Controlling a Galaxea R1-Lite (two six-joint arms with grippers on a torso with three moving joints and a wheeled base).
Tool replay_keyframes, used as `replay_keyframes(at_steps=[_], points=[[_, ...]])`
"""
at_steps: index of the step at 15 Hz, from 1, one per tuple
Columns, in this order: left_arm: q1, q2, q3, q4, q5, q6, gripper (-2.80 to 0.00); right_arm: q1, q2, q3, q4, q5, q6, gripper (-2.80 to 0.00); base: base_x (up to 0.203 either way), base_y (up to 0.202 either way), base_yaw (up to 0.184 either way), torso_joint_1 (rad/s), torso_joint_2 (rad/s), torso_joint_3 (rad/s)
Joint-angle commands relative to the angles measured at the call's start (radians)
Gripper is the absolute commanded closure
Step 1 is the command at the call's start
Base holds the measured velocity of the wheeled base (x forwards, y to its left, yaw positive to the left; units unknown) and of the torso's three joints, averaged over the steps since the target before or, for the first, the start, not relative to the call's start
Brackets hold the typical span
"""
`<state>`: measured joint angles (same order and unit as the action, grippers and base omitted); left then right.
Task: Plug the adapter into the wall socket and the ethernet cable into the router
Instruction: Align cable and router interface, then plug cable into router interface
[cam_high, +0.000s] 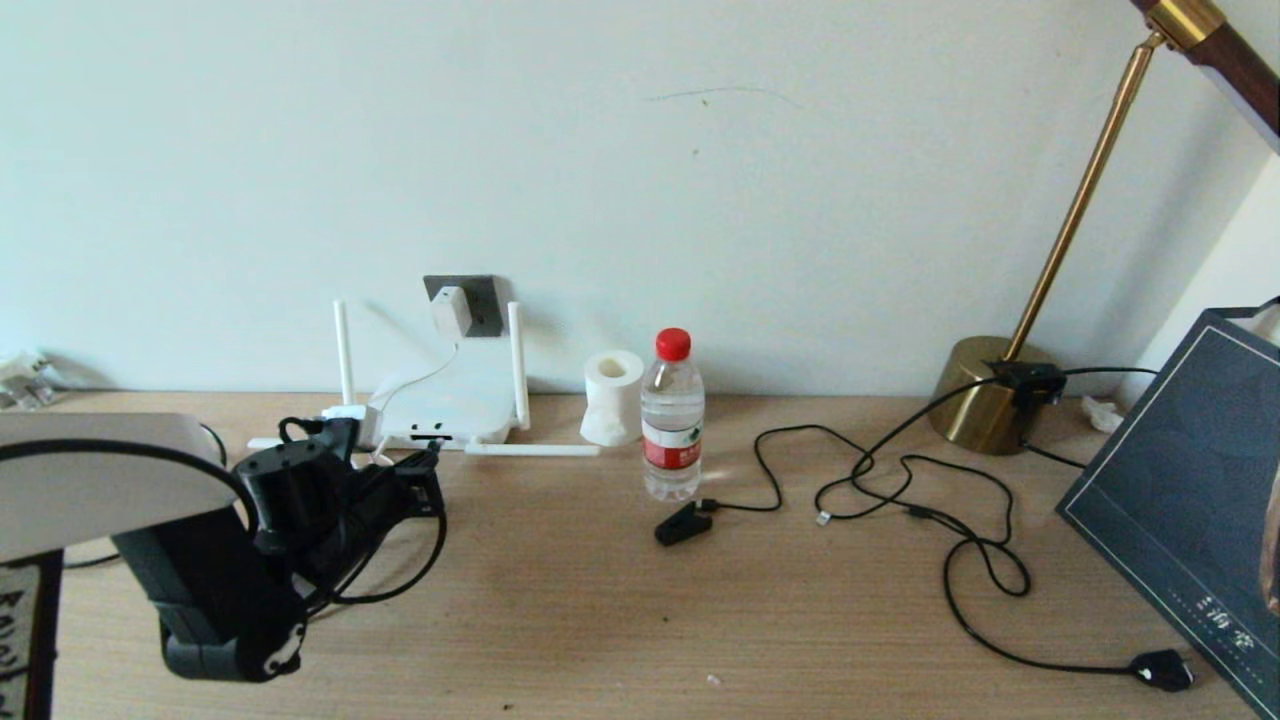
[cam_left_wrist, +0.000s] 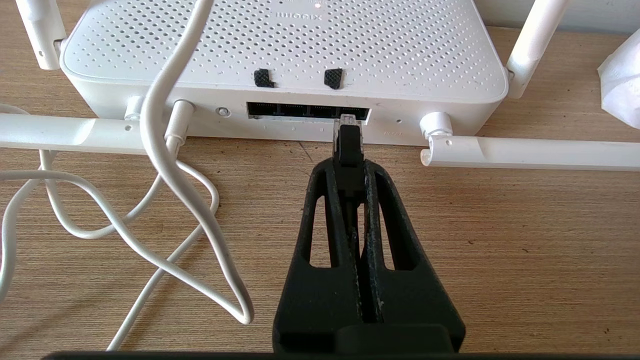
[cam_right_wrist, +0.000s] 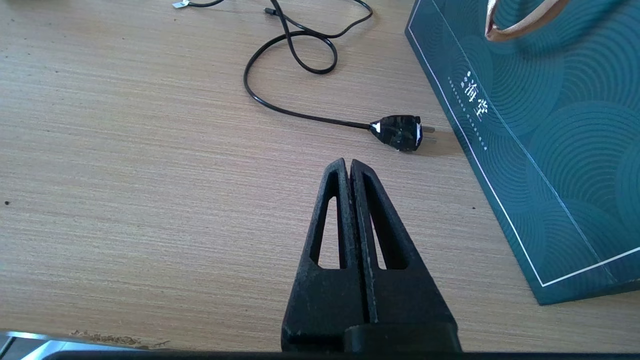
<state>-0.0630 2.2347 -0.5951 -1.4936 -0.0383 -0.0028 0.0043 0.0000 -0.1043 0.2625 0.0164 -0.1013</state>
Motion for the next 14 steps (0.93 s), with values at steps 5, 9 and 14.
replay_keyframes(at_steps=[5,9,14], points=[[0.000,0.000,-0.006,-0.008,0.000,0.000,0.00,0.000,0.002,0.000,0.001,0.000,0.000,0.00,0.000,0.000,0.000,0.000,0.00,0.000],[0.000,-0.001,-0.006,-0.008,0.000,0.000,0.00,0.000,0.002,0.000,0.001,-0.001,0.000,0.00,0.000,0.000,0.000,0.000,0.00,0.000],[0.000,-0.001,-0.010,-0.008,0.000,0.000,0.00,0.000,0.002,0.000,0.001,0.000,0.000,0.00,0.000,0.000,0.000,0.000,0.00,0.000]])
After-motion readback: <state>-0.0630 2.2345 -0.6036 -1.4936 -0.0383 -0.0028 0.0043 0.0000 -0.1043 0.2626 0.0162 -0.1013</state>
